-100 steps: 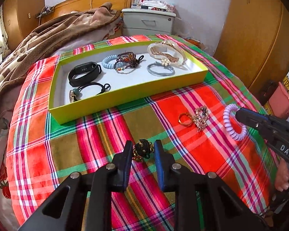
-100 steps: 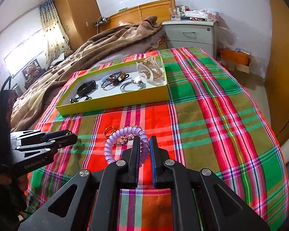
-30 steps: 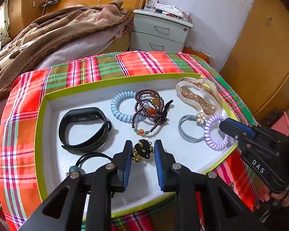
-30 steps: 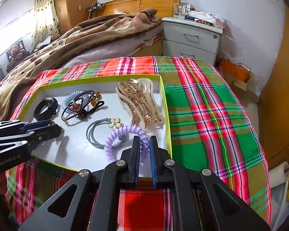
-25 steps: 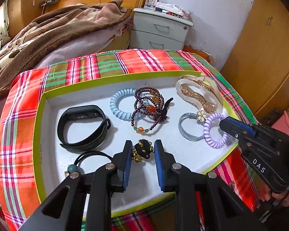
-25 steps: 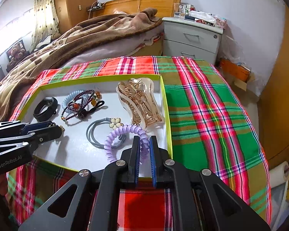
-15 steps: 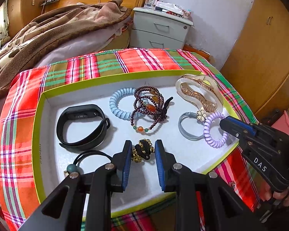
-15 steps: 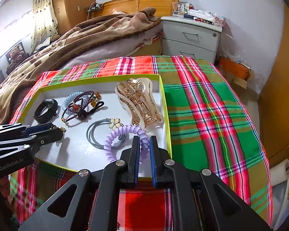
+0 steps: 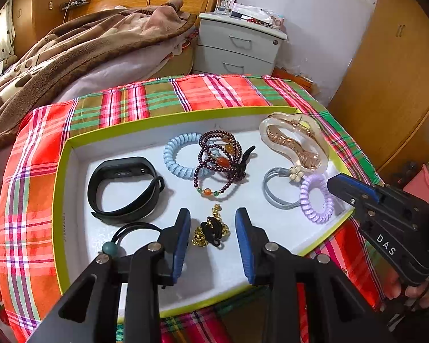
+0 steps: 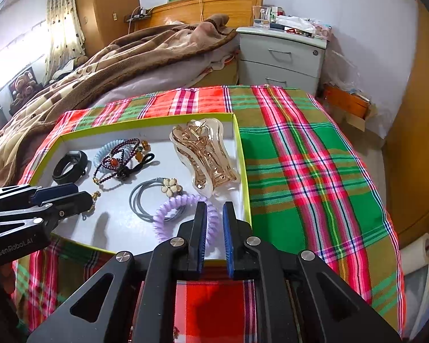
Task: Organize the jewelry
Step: 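Open both tools to release the brooch and lilac tie in the box, then move the right tool to the gold rhinestone hair clip and grasp it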
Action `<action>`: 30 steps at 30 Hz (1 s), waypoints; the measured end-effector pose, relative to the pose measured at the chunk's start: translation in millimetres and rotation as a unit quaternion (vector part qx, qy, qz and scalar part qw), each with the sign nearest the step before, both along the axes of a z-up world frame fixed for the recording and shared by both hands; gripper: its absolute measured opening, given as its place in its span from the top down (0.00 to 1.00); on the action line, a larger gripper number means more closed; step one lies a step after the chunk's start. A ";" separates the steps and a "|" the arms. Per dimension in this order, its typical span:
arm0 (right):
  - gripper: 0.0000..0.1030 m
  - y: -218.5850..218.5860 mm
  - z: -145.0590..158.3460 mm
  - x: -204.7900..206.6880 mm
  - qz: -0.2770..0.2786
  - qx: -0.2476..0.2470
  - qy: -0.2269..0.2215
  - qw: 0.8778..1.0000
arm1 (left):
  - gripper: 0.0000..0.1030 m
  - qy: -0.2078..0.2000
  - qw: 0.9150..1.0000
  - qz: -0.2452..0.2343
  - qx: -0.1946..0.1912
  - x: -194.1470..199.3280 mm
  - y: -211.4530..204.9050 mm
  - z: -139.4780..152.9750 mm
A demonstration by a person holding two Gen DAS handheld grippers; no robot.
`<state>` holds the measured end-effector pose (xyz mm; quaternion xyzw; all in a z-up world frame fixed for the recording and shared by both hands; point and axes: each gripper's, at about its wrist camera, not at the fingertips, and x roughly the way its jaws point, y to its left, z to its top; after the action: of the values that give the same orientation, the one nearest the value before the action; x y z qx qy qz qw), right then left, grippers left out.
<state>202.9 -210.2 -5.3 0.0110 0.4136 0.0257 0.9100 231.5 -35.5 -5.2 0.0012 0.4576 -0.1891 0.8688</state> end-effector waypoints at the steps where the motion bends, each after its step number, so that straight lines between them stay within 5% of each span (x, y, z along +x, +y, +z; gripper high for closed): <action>1: 0.87 -0.2 0.6 -0.4 0.000 0.002 -0.002 1.000 | 0.66 -0.002 1.000 0.000 -0.001 -0.7 0.0 1.5; 4: 0.80 -1.0 3.4 -2.2 -0.004 0.004 -0.006 1.000 | 0.62 -0.008 1.000 0.001 -0.003 -4.5 0.3 6.4; 19: 0.79 -6.9 20.1 -36.9 -0.013 0.032 -0.031 0.999 | 0.56 -0.019 1.000 0.001 -0.024 -35.8 8.5 23.5; 30: 0.77 1.0 -1.3 -79.4 0.001 0.092 0.018 0.996 | 0.55 -0.011 0.999 0.012 -0.044 -71.2 24.8 20.6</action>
<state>123.5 -209.2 -6.6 0.0943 0.4254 0.0645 0.8978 160.3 -10.7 15.3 -0.0406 0.4394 -0.1992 0.8750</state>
